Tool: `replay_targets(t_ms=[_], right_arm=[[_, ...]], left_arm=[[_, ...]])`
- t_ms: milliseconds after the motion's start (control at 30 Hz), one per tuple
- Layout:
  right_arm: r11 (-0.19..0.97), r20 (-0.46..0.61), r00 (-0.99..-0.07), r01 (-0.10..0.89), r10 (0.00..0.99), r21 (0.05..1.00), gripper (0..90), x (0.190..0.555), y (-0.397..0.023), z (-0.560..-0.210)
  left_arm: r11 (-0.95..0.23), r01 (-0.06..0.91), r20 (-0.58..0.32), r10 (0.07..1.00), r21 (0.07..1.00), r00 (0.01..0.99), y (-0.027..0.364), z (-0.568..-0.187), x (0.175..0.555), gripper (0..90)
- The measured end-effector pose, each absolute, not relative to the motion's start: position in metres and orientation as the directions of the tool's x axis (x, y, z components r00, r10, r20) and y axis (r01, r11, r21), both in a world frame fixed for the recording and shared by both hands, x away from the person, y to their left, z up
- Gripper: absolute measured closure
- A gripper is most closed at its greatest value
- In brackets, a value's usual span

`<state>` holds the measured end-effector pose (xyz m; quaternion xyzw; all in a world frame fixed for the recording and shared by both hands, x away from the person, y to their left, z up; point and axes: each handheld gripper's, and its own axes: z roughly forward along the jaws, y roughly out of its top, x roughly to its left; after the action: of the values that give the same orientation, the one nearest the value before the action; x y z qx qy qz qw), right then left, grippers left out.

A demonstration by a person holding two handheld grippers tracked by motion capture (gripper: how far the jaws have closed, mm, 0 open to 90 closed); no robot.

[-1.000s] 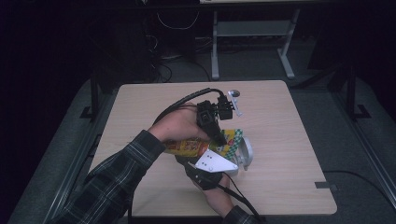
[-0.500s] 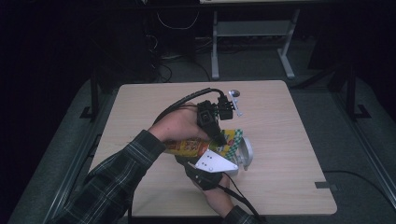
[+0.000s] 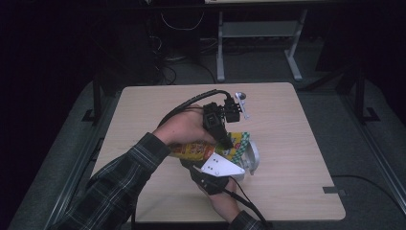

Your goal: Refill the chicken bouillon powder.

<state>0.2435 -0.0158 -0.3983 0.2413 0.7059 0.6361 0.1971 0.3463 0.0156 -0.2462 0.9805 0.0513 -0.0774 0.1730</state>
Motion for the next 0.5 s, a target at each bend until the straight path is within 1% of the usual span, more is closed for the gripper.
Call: replay_targets(t_ms=[500], right_arm=[[0.074, 0.031, -0.807, 0.093, 0.59, 0.993, 90.0, 0.2429, -0.0158, -0.3979]], left_arm=[[-0.936, 0.128, -0.17, 0.074, 0.328, 0.983, 0.015, -0.2462, 0.3462, 89.8]])
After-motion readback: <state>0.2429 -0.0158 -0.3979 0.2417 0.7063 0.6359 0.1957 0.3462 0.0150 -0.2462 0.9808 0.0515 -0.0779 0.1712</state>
